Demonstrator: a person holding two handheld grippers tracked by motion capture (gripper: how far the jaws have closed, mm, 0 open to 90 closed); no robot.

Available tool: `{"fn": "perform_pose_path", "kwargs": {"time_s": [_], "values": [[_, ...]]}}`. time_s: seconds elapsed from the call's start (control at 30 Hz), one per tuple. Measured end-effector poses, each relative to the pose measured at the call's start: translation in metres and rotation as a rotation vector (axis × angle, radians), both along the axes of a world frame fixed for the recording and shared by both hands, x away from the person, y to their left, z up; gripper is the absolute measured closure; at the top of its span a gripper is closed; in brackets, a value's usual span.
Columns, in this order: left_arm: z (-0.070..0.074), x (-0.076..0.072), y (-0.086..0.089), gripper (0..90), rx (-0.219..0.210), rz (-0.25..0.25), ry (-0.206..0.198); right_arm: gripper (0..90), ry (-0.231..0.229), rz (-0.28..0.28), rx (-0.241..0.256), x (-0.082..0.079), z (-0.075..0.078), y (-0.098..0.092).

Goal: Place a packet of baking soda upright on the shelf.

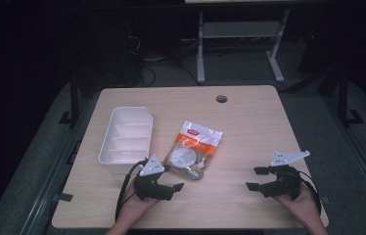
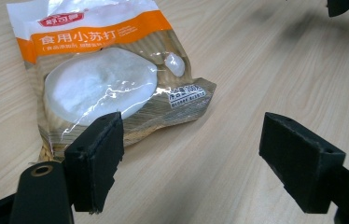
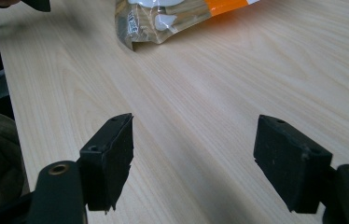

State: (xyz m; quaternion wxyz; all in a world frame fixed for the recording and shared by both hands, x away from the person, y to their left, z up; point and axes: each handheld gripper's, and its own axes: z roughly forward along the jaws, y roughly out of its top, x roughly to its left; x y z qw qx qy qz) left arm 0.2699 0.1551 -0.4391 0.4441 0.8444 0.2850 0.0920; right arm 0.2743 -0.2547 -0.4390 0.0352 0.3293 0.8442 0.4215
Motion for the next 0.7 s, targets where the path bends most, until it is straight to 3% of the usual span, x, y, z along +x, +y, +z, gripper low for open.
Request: {"fn": "perform_pose_path", "kwargs": {"time_s": [0.3,0.5,0.6,0.7], "values": [[0.001,0.001,0.0,26.6,-0.004,0.012,-0.009,27.3,0.0,-0.005,-0.013,-0.001,-0.001,0.001],[0.006,0.006,-0.002,39.3,-0.001,0.038,-0.014,27.1,-0.008,-0.013,-0.012,0.0,0.0,0.001],[0.01,0.01,-0.004,47.9,-0.017,0.036,0.009,27.1,-0.008,-0.021,-0.009,0.001,0.002,0.0],[0.012,0.011,-0.006,54.5,-0.005,0.045,0.011,26.9,-0.012,-0.028,0.008,0.003,0.005,-0.003]]}}
